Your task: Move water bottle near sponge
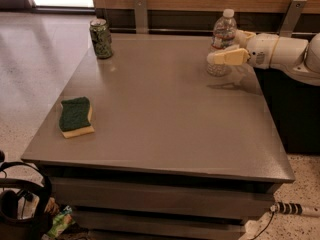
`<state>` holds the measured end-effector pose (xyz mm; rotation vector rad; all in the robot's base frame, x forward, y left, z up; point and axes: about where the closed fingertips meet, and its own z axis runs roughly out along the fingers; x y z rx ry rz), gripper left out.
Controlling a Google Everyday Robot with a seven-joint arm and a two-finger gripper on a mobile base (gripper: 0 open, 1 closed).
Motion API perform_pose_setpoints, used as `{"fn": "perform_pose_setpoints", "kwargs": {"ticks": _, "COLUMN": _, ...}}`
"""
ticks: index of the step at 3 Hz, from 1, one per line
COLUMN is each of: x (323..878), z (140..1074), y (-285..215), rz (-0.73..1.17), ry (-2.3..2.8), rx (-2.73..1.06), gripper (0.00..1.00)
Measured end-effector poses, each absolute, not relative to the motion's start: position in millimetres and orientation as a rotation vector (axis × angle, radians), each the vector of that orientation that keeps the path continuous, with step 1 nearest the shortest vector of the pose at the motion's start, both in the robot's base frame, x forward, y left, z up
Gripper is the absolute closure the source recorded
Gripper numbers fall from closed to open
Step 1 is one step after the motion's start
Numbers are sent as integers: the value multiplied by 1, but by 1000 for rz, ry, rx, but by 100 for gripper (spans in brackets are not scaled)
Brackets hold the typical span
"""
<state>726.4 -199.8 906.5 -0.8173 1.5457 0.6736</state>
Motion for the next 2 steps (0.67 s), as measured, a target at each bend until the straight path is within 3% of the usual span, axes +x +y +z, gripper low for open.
{"fn": "perform_pose_setpoints", "kwargs": {"ticks": 2, "x": 728, "z": 906, "y": -193, "rz": 683, "ry": 1543, "rx": -824, "gripper": 59}}
